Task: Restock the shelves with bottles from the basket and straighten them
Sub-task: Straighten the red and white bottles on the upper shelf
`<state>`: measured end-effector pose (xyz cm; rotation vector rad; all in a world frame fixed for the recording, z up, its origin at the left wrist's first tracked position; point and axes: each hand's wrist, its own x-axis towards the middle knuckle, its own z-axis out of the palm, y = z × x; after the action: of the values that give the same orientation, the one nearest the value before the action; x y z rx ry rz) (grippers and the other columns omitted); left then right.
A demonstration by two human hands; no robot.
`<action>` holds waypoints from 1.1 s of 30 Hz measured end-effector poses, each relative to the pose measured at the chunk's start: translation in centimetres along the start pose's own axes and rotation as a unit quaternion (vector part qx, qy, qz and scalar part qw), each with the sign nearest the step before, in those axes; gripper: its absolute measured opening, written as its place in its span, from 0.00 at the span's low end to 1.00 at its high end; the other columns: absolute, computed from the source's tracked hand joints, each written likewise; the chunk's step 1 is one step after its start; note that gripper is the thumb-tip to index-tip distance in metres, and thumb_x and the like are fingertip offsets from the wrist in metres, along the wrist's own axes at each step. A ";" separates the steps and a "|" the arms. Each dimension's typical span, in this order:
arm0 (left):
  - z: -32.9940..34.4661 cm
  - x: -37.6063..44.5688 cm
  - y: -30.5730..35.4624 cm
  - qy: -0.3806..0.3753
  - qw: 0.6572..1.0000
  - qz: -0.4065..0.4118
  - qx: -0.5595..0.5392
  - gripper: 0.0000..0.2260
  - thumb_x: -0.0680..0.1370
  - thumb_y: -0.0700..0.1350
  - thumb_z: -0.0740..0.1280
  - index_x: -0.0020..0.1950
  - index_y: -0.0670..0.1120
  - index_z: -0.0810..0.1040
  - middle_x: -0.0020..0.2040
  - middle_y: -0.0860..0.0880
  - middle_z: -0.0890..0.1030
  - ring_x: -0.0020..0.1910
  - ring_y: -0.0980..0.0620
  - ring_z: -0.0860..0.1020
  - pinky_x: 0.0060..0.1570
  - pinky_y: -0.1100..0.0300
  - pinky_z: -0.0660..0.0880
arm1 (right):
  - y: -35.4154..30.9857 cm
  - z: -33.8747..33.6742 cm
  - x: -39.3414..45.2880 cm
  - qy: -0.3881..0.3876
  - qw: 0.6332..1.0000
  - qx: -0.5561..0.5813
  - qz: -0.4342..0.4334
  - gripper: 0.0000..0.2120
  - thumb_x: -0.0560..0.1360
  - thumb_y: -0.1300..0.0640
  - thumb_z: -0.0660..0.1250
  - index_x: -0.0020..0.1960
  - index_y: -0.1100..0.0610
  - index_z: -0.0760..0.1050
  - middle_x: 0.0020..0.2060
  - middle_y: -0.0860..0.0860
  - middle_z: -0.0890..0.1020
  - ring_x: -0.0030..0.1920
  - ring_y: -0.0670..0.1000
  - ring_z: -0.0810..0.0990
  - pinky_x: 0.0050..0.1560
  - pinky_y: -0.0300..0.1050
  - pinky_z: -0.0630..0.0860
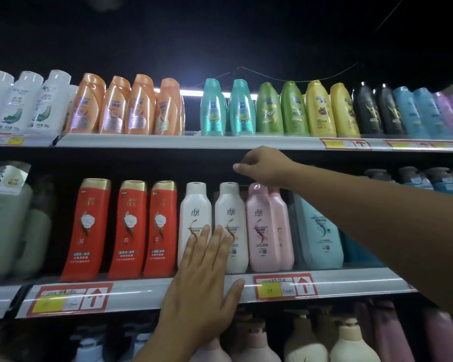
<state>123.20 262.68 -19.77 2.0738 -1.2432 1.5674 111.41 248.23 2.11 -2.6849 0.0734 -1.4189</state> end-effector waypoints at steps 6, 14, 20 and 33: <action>-1.0 2.3 3.0 -0.060 0.991 0.121 0.011 0.31 0.83 0.62 0.47 0.82 0.47 0.49 0.83 0.47 0.49 0.82 0.48 0.45 0.78 0.43 0.51 | 3.4 -1.8 -2.4 0.038 0.998 -0.058 0.011 0.14 0.80 0.46 0.66 0.52 0.56 0.82 0.46 0.52 0.84 0.48 0.53 0.82 0.47 0.46 0.77; -0.2 3.9 5.0 -0.081 0.989 0.121 0.005 0.33 0.81 0.65 0.53 0.81 0.47 0.58 0.81 0.49 0.59 0.80 0.51 0.56 0.71 0.46 0.68 | 4.4 0.2 -2.3 0.006 0.999 0.010 0.051 0.16 0.79 0.46 0.68 0.54 0.59 0.81 0.46 0.54 0.83 0.45 0.53 0.80 0.43 0.44 0.75; 0.0 3.7 5.1 -0.065 0.990 0.126 -0.014 0.35 0.81 0.67 0.50 0.82 0.52 0.43 0.83 0.53 0.45 0.81 0.57 0.41 0.79 0.48 0.51 | 4.2 0.9 -1.6 -0.009 0.997 0.041 0.058 0.12 0.77 0.47 0.70 0.50 0.56 0.82 0.40 0.50 0.83 0.40 0.48 0.81 0.34 0.40 0.73; 0.7 3.5 4.8 -0.076 0.988 0.135 -0.030 0.34 0.81 0.64 0.46 0.82 0.50 0.40 0.82 0.54 0.39 0.79 0.58 0.35 0.79 0.51 0.46 | 4.5 0.7 -2.1 -0.011 0.994 0.086 0.063 0.14 0.76 0.46 0.73 0.53 0.56 0.84 0.41 0.53 0.85 0.38 0.50 0.81 0.36 0.42 0.78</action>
<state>120.25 257.75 -18.27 2.0903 -1.6645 1.4768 110.80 243.96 -0.55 -2.5087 0.1113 -1.2956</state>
